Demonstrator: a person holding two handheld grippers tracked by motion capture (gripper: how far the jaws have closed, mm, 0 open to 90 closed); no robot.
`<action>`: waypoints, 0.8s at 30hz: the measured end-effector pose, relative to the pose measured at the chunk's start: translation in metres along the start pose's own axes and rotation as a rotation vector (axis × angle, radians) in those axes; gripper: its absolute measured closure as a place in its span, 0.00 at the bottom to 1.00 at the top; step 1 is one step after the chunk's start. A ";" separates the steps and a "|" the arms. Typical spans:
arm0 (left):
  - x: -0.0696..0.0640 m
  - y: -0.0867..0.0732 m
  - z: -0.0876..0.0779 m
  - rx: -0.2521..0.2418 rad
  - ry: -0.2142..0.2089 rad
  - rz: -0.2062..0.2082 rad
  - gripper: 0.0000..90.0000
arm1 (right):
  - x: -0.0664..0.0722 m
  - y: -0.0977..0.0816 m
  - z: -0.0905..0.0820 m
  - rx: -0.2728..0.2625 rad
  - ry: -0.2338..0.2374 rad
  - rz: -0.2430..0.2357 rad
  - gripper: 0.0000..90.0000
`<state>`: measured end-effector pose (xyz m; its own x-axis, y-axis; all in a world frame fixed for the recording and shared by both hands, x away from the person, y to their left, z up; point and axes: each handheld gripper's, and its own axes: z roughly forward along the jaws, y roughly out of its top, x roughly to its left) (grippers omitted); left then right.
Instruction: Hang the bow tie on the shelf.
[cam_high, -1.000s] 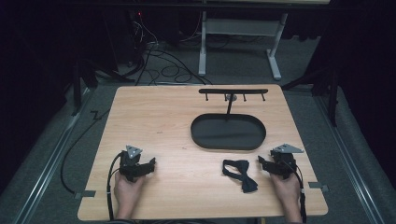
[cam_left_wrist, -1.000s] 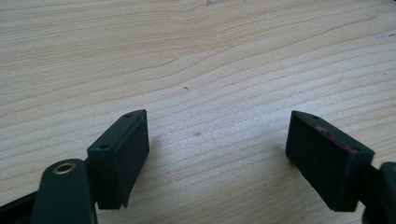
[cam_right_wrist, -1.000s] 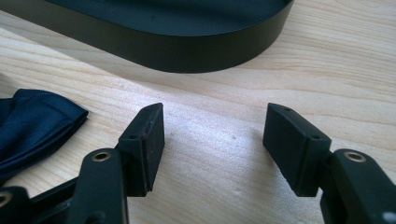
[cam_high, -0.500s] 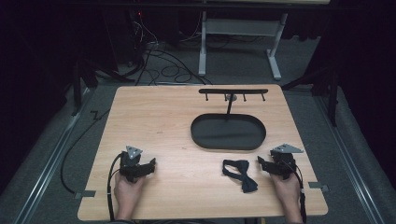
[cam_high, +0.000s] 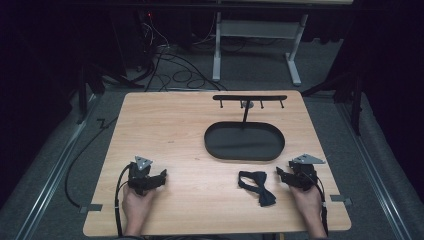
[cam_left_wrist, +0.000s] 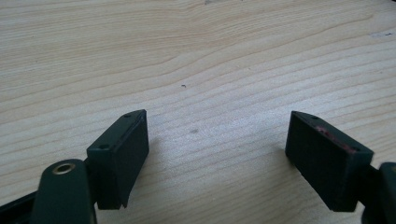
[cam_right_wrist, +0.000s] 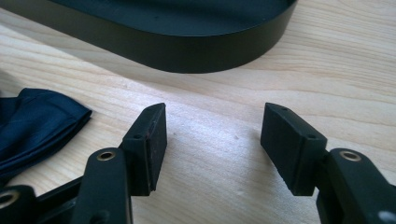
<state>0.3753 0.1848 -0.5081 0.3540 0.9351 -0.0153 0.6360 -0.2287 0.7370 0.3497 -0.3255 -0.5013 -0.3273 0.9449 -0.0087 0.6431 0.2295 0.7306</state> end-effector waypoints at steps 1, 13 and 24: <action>0.000 0.000 0.000 0.004 -0.001 0.004 0.24 | 0.000 0.000 0.000 0.000 0.000 0.000 0.47; 0.000 0.000 0.000 0.002 -0.002 0.000 0.24 | -0.004 -0.005 -0.009 -0.007 0.035 0.024 0.65; 0.000 0.000 0.000 0.002 -0.002 0.001 0.24 | -0.005 -0.004 -0.025 -0.058 0.078 0.044 0.67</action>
<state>0.3756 0.1849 -0.5080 0.3562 0.9343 -0.0160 0.6370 -0.2303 0.7356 0.3313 -0.3366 -0.4865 -0.3540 0.9322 0.0755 0.6177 0.1725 0.7673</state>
